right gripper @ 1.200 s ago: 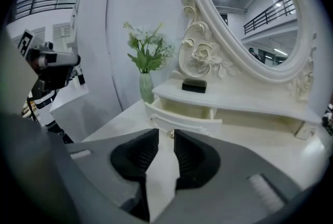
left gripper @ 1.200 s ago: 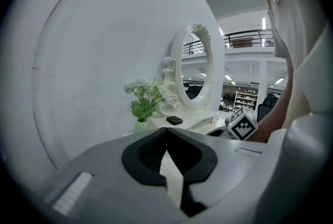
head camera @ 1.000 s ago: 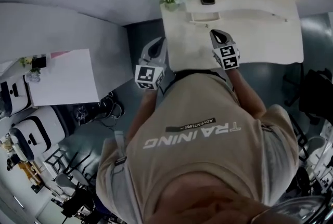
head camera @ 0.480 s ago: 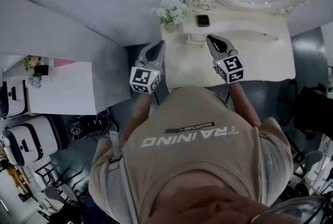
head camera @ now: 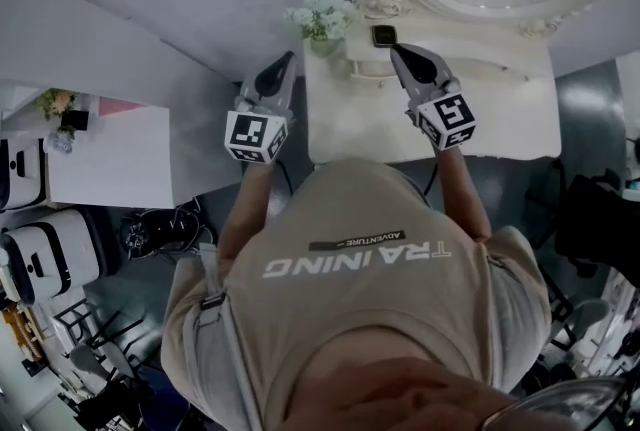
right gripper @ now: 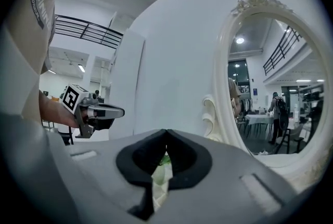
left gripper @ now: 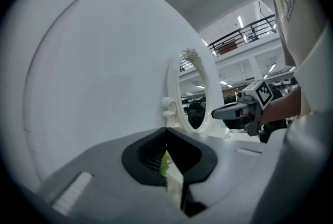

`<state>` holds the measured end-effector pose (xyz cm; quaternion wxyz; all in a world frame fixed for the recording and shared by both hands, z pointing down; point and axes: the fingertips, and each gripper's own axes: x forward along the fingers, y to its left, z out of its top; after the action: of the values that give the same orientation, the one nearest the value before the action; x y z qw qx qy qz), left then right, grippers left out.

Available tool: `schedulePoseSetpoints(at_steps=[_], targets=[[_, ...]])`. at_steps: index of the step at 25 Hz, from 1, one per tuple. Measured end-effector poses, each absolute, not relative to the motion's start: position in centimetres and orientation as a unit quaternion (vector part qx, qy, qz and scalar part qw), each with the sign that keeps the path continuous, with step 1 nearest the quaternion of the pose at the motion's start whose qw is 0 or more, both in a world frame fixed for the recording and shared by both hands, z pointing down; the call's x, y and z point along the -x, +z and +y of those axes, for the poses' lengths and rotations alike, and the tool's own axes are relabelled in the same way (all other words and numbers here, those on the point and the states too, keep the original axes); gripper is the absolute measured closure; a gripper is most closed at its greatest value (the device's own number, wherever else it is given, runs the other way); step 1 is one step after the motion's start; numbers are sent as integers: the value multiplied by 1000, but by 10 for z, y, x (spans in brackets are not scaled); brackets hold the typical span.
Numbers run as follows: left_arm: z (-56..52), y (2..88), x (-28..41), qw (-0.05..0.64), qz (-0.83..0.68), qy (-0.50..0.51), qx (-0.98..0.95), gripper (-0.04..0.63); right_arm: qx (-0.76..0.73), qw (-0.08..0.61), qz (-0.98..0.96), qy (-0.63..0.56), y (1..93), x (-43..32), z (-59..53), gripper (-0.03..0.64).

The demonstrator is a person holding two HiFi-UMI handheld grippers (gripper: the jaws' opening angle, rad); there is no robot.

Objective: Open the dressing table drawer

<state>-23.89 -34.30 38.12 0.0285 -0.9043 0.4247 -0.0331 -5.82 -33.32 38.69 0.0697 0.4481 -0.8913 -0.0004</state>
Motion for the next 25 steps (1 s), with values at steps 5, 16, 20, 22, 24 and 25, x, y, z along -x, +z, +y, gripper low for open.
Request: schedulePoseSetpoints(at_steps=[5,16,20,22,24,25], targets=[[-345,376,242,29,433,-31,900,588,-443,61,-894,-14,382,63,-334,613],[-341,380,243,22,443,-23,896,588,-431,55,-901,1,384,69,-342,612],[-339,381,248,28,445,-25,895,588,-435,61,-898,-1,390,72,-344,613],[-339,383,254,26,452,-23,891,588,-436,63,-898,0,392,72,-346,613],[-342,386,262,22,461,-21,887,588,-437,63,-897,-3,390,72,-350,612],[-344,387,265,20,464,-20,885,588,-437,63,-897,-6,388,71,-353,612]])
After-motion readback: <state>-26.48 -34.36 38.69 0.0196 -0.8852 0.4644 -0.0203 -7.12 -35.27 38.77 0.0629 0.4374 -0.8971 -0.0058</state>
